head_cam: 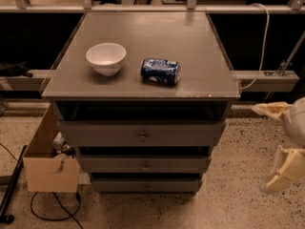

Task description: Open top drawer

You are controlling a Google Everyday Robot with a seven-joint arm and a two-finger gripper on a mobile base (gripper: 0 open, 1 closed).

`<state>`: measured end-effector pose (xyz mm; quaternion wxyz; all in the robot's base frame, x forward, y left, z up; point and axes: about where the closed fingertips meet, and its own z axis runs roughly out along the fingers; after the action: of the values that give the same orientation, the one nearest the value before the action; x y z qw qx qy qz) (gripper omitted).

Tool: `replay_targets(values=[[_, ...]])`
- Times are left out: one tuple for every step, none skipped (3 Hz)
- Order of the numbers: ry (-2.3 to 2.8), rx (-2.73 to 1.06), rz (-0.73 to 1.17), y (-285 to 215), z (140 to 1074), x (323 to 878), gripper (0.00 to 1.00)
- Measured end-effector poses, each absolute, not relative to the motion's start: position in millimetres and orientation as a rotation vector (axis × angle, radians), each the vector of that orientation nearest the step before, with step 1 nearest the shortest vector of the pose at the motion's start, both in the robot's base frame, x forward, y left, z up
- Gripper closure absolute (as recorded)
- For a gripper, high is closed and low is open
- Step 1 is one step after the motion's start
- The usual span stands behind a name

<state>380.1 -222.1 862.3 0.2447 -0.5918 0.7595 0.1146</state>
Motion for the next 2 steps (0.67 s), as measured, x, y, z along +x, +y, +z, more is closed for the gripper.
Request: replay_targets(values=[[1.943, -1.647, 0.485, -209, 833, 379, 0.0], [1.824, -1.726, 0.595, -193, 813, 381, 0.0]])
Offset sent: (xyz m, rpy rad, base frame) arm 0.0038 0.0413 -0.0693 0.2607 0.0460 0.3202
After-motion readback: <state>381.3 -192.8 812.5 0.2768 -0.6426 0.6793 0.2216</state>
